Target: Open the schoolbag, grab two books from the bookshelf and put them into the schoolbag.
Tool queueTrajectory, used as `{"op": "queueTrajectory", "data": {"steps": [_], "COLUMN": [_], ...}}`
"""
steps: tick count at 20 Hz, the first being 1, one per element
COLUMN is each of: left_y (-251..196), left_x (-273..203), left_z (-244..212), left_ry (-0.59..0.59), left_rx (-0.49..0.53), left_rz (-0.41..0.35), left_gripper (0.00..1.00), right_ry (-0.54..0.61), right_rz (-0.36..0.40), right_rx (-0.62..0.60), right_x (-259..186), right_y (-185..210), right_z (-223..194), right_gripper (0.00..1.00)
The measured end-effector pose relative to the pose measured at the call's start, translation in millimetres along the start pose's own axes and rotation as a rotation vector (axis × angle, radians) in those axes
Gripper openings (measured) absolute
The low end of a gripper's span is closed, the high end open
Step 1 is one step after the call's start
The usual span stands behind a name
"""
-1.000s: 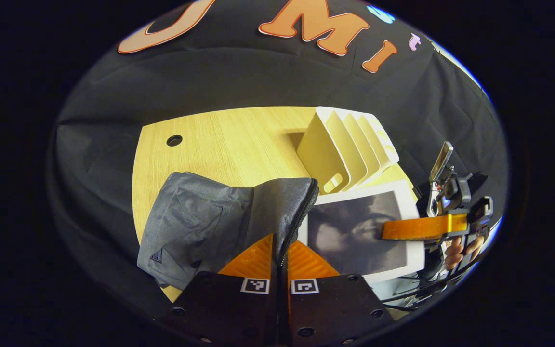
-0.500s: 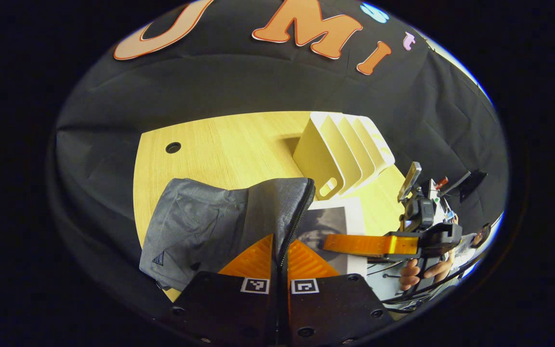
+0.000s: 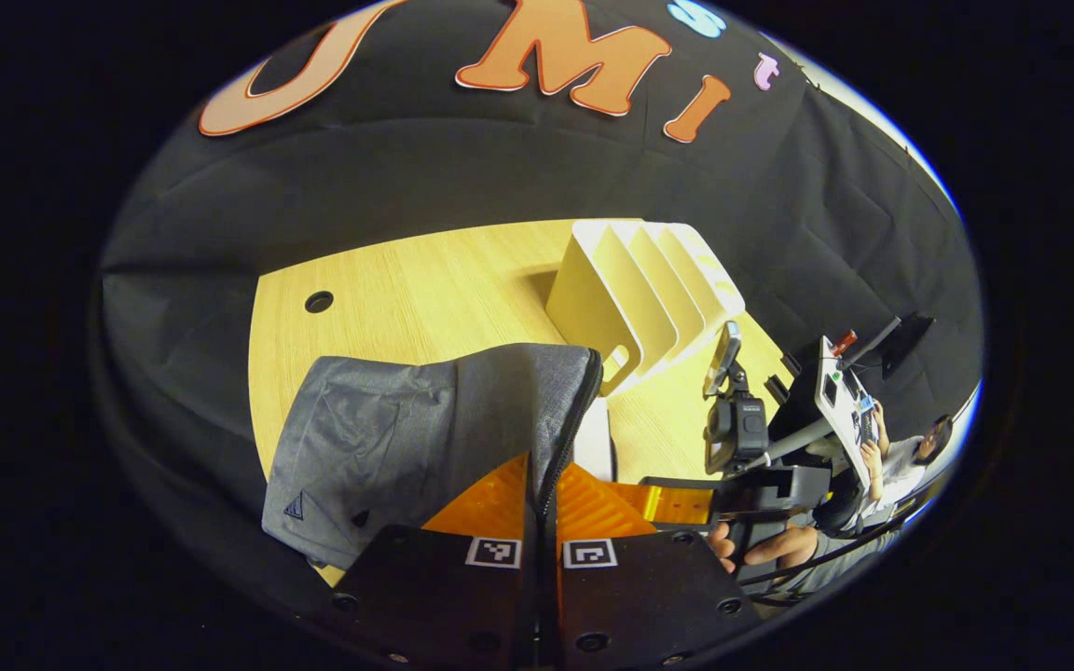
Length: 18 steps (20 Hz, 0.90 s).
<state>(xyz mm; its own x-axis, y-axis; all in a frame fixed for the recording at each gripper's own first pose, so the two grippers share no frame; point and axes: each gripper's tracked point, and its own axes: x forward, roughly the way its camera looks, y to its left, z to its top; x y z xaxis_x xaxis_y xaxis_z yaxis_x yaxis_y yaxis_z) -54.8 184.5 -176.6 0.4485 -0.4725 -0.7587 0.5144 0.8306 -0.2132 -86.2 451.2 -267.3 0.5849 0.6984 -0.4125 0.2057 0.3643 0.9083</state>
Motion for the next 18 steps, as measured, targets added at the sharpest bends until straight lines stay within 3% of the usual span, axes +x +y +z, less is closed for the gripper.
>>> {"op": "queueTrajectory", "data": {"steps": [5, 7, 8, 9, 10, 11, 12, 14, 18], "left_y": [2, 5, 6, 7, 5, 3, 2, -4, -14], "left_x": [1, 3, 5, 6, 6, 6, 9, 11, 16], "left_z": [2, 0, -1, -2, -3, -2, -1, -1, -9], "left_ry": [-0.005, -0.007, -0.005, -0.005, -0.01, -0.014, -0.016, -0.012, -0.002], "left_rx": [-0.015, -0.029, -0.032, -0.025, -0.02, -0.012, -0.001, 0.019, 0.018], "left_rz": [0.0, 0.004, 0.009, 0.01, 0.004, -0.004, -0.01, -0.029, -0.065], "left_gripper": [0.02, 0.02, 0.02, 0.03, 0.04, 0.06, 0.08, 0.12, 0.29], "right_ry": [0.031, 0.045, 0.05, 0.054, 0.052, 0.037, 0.02, -0.039, -0.172], "right_rz": [-0.017, -0.083, -0.115, -0.133, -0.149, -0.164, -0.189, -0.234, -0.268], "right_rx": [0.003, -0.006, -0.041, -0.073, -0.101, -0.127, -0.155, -0.197, -0.234], "right_x": [19, 16, 13, 4, 1, -7, -14, -26, -56], "right_y": [-5, -13, -18, -19, -20, -18, -20, -26, -23], "right_z": [2, 0, 0, 2, 3, 8, 14, 31, 70], "right_gripper": [0.35, 0.38, 0.46, 0.33, 0.64, 0.73, 0.87, 0.97, 0.98]}}
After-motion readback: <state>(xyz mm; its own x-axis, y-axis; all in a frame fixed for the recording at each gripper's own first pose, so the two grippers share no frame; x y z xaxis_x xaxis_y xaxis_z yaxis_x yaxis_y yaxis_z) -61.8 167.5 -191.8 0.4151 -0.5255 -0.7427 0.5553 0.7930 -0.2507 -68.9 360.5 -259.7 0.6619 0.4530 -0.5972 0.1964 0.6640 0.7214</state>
